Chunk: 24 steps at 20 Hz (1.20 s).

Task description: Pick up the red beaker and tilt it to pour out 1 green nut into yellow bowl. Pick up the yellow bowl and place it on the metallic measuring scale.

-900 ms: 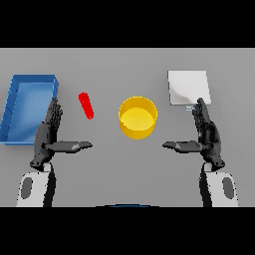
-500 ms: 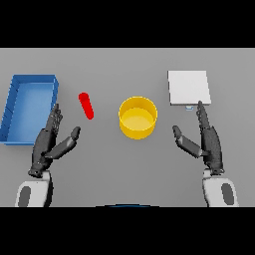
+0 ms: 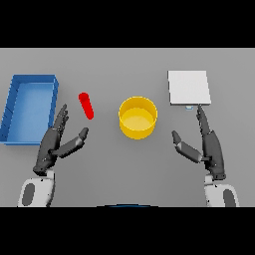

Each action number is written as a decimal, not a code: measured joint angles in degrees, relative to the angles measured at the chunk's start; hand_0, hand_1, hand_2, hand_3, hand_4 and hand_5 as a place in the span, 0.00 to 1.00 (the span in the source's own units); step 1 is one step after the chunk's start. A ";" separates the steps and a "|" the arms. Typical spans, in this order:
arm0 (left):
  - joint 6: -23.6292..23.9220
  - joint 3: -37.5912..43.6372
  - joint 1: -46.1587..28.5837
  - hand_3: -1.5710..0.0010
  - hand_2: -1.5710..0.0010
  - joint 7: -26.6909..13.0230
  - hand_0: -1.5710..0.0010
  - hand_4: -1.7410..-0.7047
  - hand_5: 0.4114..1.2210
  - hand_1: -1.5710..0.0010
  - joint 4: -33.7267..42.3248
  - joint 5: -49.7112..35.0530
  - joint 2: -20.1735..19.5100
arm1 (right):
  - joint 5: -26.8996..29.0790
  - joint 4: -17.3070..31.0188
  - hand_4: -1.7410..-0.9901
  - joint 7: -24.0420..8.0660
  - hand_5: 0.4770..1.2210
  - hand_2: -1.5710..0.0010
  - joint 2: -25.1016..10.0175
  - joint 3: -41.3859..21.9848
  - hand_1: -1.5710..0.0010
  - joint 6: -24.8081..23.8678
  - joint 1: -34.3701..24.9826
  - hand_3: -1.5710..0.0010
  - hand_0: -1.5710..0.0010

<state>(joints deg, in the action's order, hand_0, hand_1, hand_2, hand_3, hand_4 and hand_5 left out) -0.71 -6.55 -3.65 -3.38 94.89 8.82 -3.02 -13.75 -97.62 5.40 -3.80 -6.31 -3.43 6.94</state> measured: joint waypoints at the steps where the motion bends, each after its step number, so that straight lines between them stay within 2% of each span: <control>1: -0.08 0.36 1.50 1.00 1.00 0.44 1.00 0.51 0.25 1.00 -2.01 0.04 -0.06 | -0.18 0.01 0.67 0.04 0.20 1.00 -0.10 -0.21 1.00 0.23 0.28 1.00 1.00; 4: 0.77 0.87 5.63 1.00 1.00 2.63 1.00 0.50 0.27 1.00 -7.92 1.56 0.12 | -0.24 0.49 0.64 0.52 0.21 1.00 -0.22 -0.23 1.00 0.39 -0.20 1.00 1.00; 6: 1.73 1.55 9.18 1.00 1.00 2.52 1.00 0.48 0.28 1.00 -12.27 2.27 0.52 | 0.67 -0.01 0.62 1.10 0.21 1.00 -0.18 -0.08 1.00 0.92 0.21 1.00 1.00; 7: 1.66 1.90 10.55 1.00 1.00 3.45 1.00 0.48 0.29 1.00 -13.95 2.16 0.51 | 0.92 -0.24 0.61 0.48 0.21 1.00 0.04 -0.03 1.00 0.87 -0.19 1.00 1.00; 12: 2.02 4.03 16.62 1.00 1.00 6.13 1.00 0.45 0.33 1.00 -21.24 1.81 0.06 | 0.18 0.41 0.63 0.79 0.21 1.00 0.10 -0.17 1.00 0.45 -0.61 1.00 1.00; 13: 2.08 4.47 17.66 1.00 1.00 5.60 1.00 0.44 0.33 1.00 -22.65 1.52 0.29 | 0.32 0.55 0.63 -0.04 0.21 1.00 -0.28 0.17 1.00 0.54 -0.72 1.00 1.00; 19: 3.20 5.12 23.80 1.00 1.00 6.92 1.00 0.43 0.34 1.00 -30.58 2.69 1.23 | 0.31 0.28 0.63 1.45 0.22 1.00 -0.32 0.17 1.00 0.52 0.33 1.00 1.00; 20: 3.15 5.34 24.19 1.00 1.00 7.26 1.00 0.43 0.34 1.00 -31.21 2.60 1.13 | 0.38 0.36 0.63 0.23 0.22 1.00 -0.53 0.47 1.00 0.42 -0.57 1.00 1.00; 21: 3.34 5.42 24.94 1.00 1.00 6.58 1.00 0.44 0.34 1.00 -31.77 2.78 1.08 | 0.82 0.07 0.63 1.21 0.22 1.00 -0.18 0.09 1.00 0.96 0.29 1.00 1.00; 22: 3.60 5.80 26.69 1.00 1.00 5.88 1.00 0.44 0.34 1.00 -33.12 2.85 1.05 | 0.94 -0.29 0.63 0.20 0.22 1.00 0.24 -0.07 1.00 0.88 -0.25 1.00 1.00; 24: 2.99 6.46 27.84 1.00 1.00 6.87 1.00 0.43 0.34 1.00 -35.19 2.49 0.52 | 1.53 0.04 0.63 -0.10 0.22 1.00 -0.51 0.90 1.00 0.89 -0.31 1.00 1.00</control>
<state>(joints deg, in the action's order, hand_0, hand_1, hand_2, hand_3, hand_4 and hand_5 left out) 2.28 -0.09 24.19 3.49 59.70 11.32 -2.51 -12.22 -97.59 5.30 -4.31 -5.41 -2.53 6.63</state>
